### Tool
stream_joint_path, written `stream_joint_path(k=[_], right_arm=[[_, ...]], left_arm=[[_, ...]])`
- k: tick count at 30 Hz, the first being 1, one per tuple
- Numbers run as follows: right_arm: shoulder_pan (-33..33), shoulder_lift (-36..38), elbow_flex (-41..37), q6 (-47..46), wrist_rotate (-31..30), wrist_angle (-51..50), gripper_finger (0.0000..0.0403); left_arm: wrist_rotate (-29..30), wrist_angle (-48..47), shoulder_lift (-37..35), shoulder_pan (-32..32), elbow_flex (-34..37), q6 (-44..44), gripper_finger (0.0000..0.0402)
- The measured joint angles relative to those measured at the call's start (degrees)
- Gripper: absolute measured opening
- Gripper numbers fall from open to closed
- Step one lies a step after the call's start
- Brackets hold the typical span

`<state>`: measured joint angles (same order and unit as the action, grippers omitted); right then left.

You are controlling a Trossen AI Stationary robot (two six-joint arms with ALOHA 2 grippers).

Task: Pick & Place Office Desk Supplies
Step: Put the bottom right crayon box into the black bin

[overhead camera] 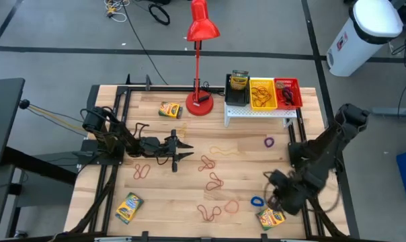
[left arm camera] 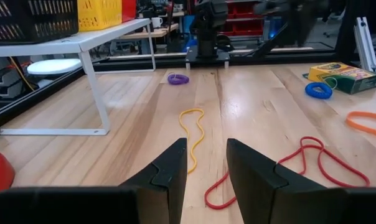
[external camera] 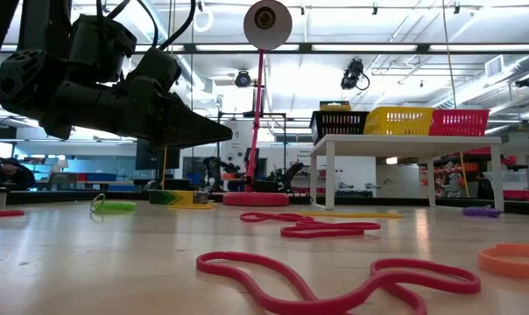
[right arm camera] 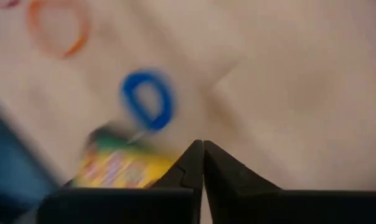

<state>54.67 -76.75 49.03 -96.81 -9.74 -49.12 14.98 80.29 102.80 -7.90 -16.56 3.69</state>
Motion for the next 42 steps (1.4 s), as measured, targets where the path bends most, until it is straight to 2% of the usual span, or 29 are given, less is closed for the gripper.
stream_joint_path(k=[3,6,11,14,18,21,27,30,34,39,42], right_arm=[[4.38,-1.12,0.08,-7.42,-0.37,4.68,0.0057],[7.15,-4.01,0.08,-11.93,-0.21,5.22,0.0098],[7.58,-8.52,0.08,-12.41,2.58,5.93,0.0156],[7.59,-9.78,0.08,-11.31,4.54,5.86,0.0175],[7.59,-10.34,0.03,-11.08,5.95,5.92,0.0181],[7.55,-10.38,-0.77,-10.74,5.52,8.11,0.0177],[7.57,-10.08,-7.02,-11.26,5.50,20.97,0.0166],[7.61,-9.93,-7.44,-9.80,4.18,21.40,0.0155],[7.59,-8.73,-7.66,-6.54,1.15,21.40,0.0112],[7.56,-6.76,-7.77,-4.71,-4.19,19.46,0.0022],[7.55,-5.78,-7.77,-4.46,-5.82,18.48,0.0012]], left_arm=[[-0.02,-0.06,0.00,0.00,0.00,0.04,0.0119],[-0.04,-0.24,0.00,0.00,0.00,0.08,0.0119],[-0.06,-0.46,-0.02,0.00,0.00,0.30,0.0119],[-0.04,-0.54,-0.02,0.00,0.00,0.34,0.0119],[-0.07,-0.73,-0.02,0.00,-0.02,0.36,0.0119],[-0.07,-0.79,-0.02,0.00,-0.02,0.36,0.0119],[-0.07,-0.84,-0.04,0.00,-0.02,0.35,0.0119],[-0.07,-0.85,-0.04,0.00,-0.02,0.36,0.0119],[-0.05,-0.85,-0.04,0.00,-0.02,0.34,0.0119],[-0.04,-0.85,-0.04,0.00,-0.02,0.34,0.0119],[-0.04,-0.90,-0.04,0.00,-0.02,0.34,0.0119]])
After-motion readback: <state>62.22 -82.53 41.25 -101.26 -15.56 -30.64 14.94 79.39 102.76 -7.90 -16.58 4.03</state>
